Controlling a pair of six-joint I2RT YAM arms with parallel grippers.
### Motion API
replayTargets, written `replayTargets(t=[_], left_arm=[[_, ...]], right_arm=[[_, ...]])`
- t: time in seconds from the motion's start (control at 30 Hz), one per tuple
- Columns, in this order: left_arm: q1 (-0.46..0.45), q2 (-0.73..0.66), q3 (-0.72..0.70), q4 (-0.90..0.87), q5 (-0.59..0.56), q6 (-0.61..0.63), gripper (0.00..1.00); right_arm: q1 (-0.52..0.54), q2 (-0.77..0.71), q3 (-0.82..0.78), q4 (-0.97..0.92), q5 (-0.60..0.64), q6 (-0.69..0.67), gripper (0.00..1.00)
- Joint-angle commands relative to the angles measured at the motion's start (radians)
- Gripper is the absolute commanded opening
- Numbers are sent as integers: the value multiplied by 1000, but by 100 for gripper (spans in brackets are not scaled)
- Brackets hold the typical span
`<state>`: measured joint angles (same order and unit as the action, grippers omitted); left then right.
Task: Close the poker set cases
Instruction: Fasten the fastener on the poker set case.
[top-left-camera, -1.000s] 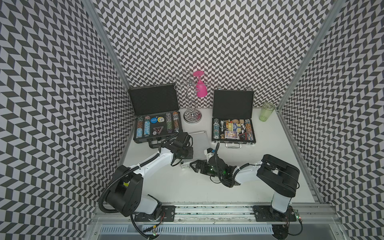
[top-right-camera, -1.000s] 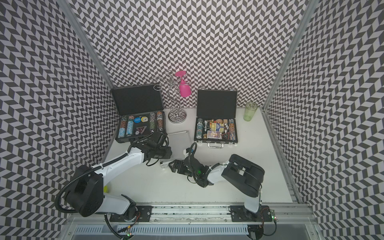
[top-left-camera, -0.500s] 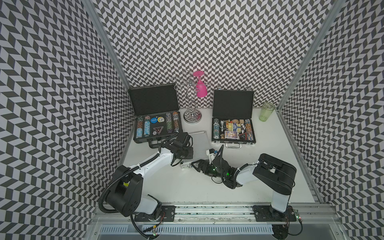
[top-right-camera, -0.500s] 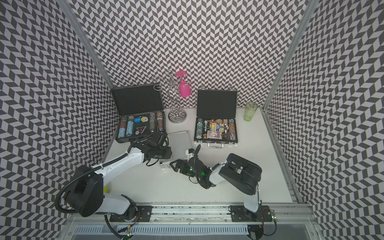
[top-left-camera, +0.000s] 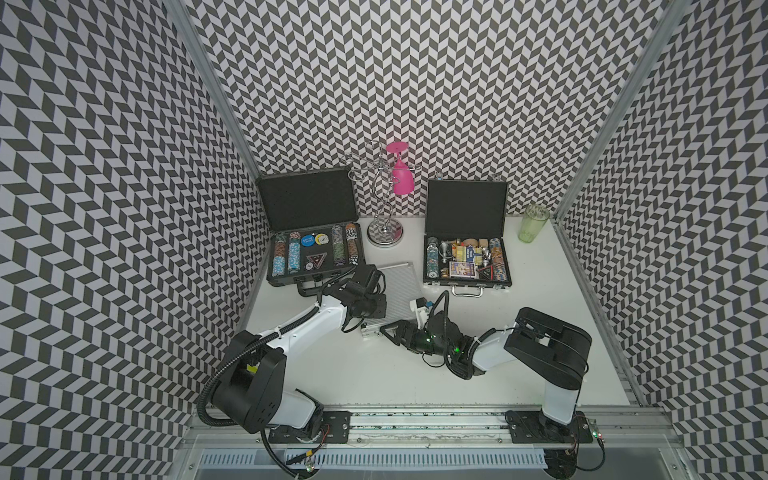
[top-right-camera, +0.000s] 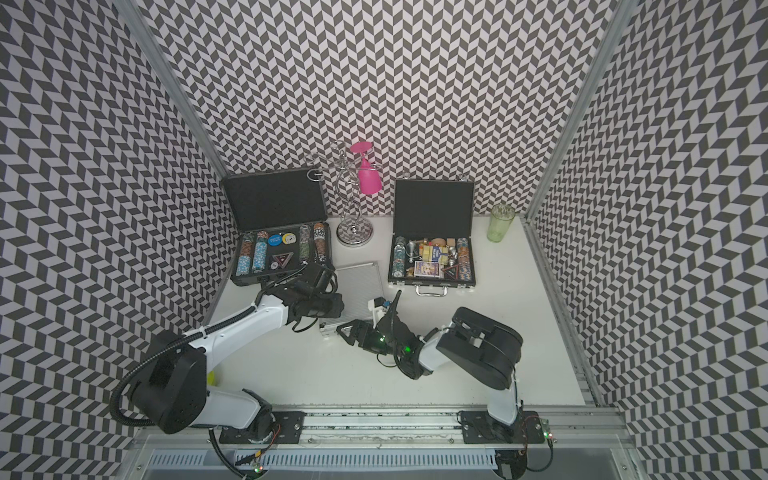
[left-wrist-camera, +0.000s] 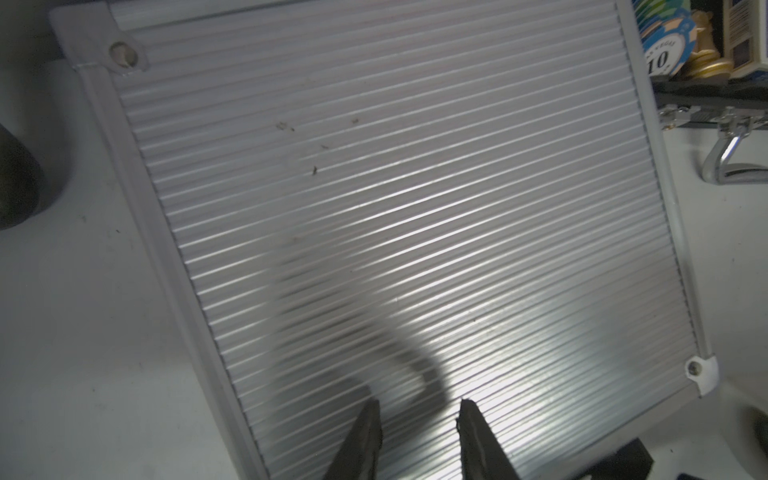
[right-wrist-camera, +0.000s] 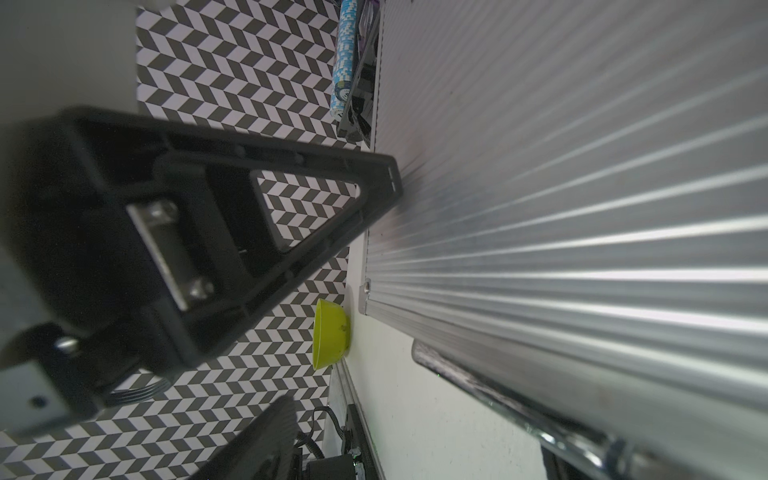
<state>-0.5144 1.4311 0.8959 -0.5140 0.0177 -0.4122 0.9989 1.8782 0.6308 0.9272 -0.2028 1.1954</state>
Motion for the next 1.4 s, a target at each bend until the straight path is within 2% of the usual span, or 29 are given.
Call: replayTargets(t=[0.0,0.87,1.37], left_arm=[[-1,12,-30,-37,37,-2,35],[-1,10,-51,-18,48,-8,33],[-1,8,-63,-14,53,-9,32]], right_arm=[[-2,8,1,59,2,11,91],[-11,-25,30,60,82,5,92],[-11,-48,4,148,134,-3,91]])
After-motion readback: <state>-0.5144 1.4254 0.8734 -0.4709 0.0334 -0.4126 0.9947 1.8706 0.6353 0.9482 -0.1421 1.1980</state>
